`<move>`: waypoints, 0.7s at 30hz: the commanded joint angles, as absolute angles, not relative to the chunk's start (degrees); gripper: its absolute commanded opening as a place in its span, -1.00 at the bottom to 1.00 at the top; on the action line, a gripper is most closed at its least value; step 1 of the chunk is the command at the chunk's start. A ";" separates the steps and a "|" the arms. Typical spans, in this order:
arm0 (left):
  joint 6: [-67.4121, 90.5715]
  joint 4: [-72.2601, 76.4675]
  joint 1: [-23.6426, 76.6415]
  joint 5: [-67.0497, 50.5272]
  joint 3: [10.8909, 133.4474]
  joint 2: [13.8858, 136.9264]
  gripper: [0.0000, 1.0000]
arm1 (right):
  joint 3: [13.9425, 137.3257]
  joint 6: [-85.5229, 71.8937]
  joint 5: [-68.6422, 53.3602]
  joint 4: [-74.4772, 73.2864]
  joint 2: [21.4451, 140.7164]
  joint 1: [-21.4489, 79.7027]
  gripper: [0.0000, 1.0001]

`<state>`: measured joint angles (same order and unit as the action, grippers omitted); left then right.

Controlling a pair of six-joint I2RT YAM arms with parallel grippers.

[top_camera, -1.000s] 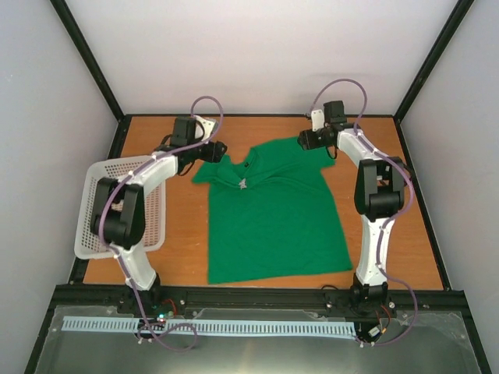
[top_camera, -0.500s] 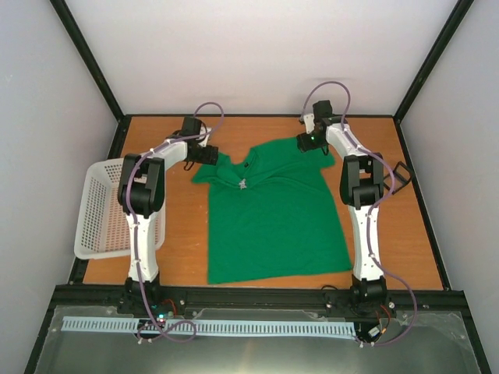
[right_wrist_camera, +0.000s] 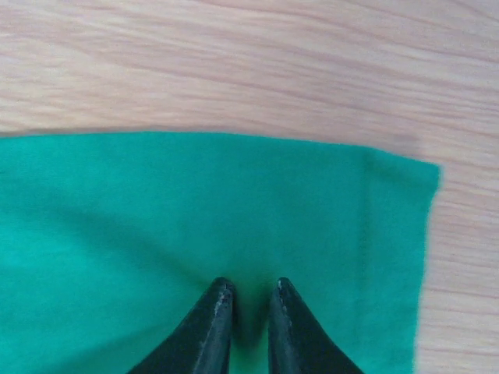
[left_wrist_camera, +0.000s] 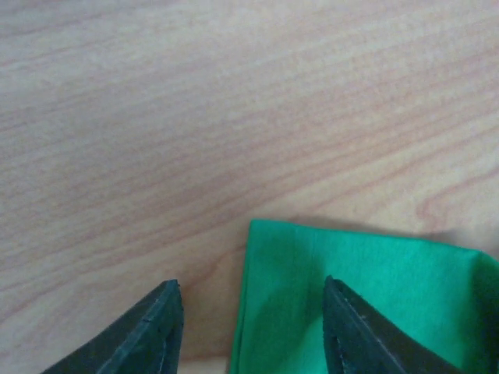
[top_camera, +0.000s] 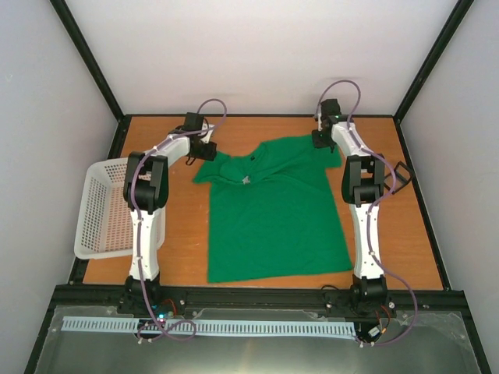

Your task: Pin the brooch onto the clothing

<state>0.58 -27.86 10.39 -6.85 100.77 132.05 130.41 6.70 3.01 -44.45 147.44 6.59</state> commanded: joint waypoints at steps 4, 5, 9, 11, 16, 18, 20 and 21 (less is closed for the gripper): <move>5.03 -34.15 5.56 -8.27 105.18 137.64 -0.53 | 133.81 4.57 8.63 -44.90 150.73 0.19 -0.77; 5.63 -34.14 4.67 -7.92 106.22 138.09 -0.62 | 133.99 5.33 7.86 -44.22 150.67 0.10 -0.77; 7.39 -35.75 2.48 -5.74 115.42 140.95 -0.92 | 135.25 7.43 5.90 -42.43 150.45 0.01 -0.82; 6.79 -36.31 2.29 -6.89 119.16 141.13 -0.97 | 137.37 7.92 2.71 -43.73 150.09 0.00 -0.83; 2.24 -31.89 6.06 -9.96 115.43 133.51 -0.20 | 137.05 6.35 -1.36 -45.65 144.76 1.01 -0.25; -1.44 -28.78 8.43 -11.79 110.42 129.83 0.19 | 134.92 6.49 -4.98 -45.53 142.50 1.78 0.00; -5.13 -27.37 10.68 -13.45 107.17 127.84 0.35 | 133.14 6.89 -7.56 -45.86 140.79 2.81 0.10; -6.34 -27.46 11.40 -14.09 106.43 127.62 0.38 | 132.21 7.23 -8.36 -45.84 140.08 3.49 0.14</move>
